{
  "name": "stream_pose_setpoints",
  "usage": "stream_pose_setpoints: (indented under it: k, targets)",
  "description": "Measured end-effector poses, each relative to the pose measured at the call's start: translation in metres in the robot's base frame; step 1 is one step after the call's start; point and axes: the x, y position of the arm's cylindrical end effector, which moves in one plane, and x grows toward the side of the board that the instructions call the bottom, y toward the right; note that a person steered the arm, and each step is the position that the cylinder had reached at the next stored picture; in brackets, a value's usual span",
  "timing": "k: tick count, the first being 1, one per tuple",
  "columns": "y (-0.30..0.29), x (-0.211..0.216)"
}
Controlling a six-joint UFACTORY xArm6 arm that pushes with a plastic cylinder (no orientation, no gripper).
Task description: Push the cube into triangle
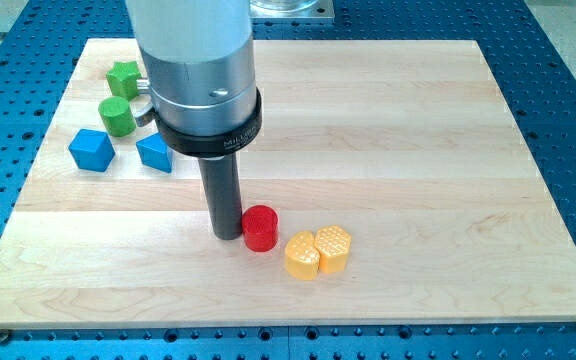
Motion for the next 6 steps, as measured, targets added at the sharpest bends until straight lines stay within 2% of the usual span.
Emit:
stream_pose_setpoints:
  k: [2,3,4,5,6]
  targets:
    - [0.018,0.000]
    - [-0.053,0.000]
    - [-0.165,-0.017]
    - [-0.196,-0.092]
    - [-0.204,-0.118]
